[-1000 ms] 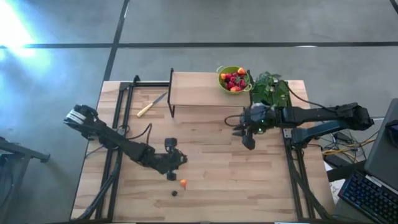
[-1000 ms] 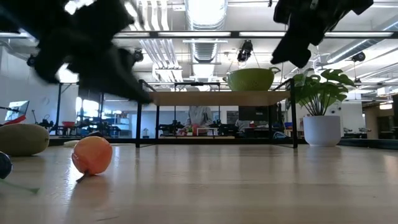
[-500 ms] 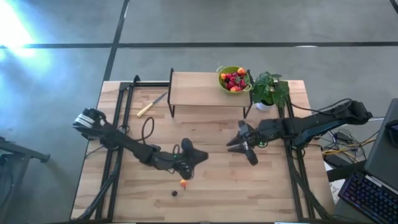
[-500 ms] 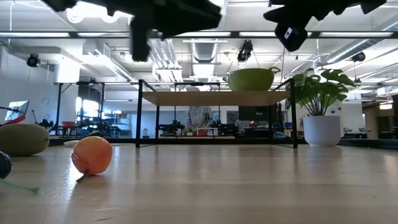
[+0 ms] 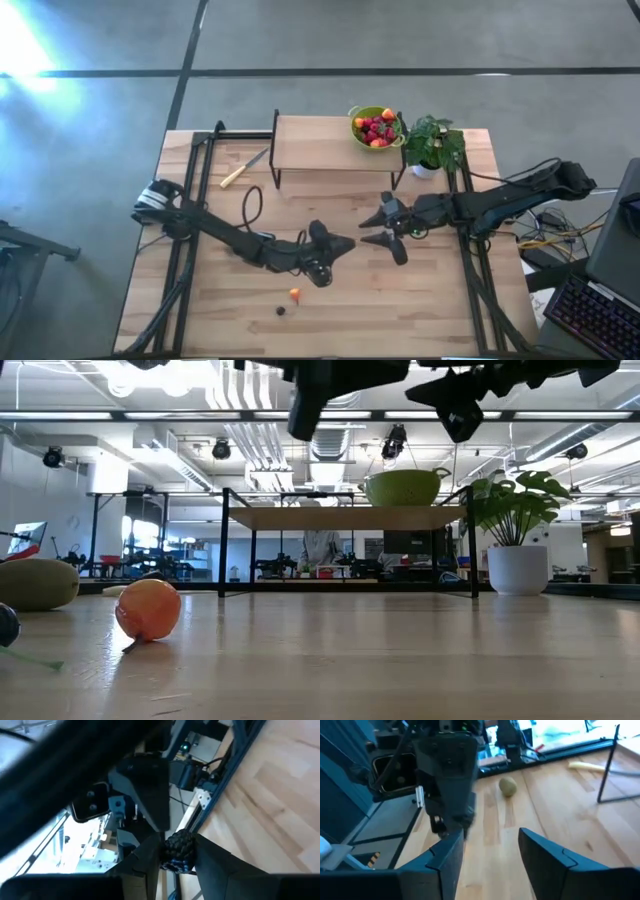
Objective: Build produce basket
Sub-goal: Put the blackberry into the green basket
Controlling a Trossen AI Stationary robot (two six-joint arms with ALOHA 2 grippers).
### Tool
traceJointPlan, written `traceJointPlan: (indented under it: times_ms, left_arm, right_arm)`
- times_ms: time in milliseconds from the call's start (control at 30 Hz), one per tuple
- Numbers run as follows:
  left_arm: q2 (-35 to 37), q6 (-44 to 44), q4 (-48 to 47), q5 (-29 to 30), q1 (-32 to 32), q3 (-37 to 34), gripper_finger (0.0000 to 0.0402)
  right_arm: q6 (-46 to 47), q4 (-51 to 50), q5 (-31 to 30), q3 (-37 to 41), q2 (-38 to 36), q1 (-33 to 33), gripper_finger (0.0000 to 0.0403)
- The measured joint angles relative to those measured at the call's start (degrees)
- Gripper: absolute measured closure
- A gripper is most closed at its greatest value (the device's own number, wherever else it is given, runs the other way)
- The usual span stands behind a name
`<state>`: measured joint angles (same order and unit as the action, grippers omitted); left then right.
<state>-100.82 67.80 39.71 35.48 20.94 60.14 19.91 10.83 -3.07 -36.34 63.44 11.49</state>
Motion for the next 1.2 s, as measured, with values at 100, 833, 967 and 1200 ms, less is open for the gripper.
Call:
traceJointPlan:
  times_ms: [100, 833, 967, 1200]
  left_arm:
    - [-1.0, 0.2, 0.7, 0.0, -1.2, 0.9, 0.0293]
    - [-1.5, 1.7, 3.0, -3.9, -4.0, 2.2, 0.0291]
    - [-1.5, 2.8, 3.8, -4.9, -4.1, 2.2, 0.0291]
    - [-1.4, 3.0, 3.8, -4.9, -4.5, 2.2, 0.0291]
  right_arm:
    - [-1.3, 2.7, 0.0, 0.0, 1.3, 0.0, 0.0209]
    - [-2.1, 7.5, 0.0, 0.0, 3.1, 0.0, 0.0254]
    - [-2.1, 7.6, 0.0, 0.0, 3.1, 0.0, 0.0268]
    - [-2.3, 8.3, 0.0, 0.0, 3.1, 0.0, 0.0298]
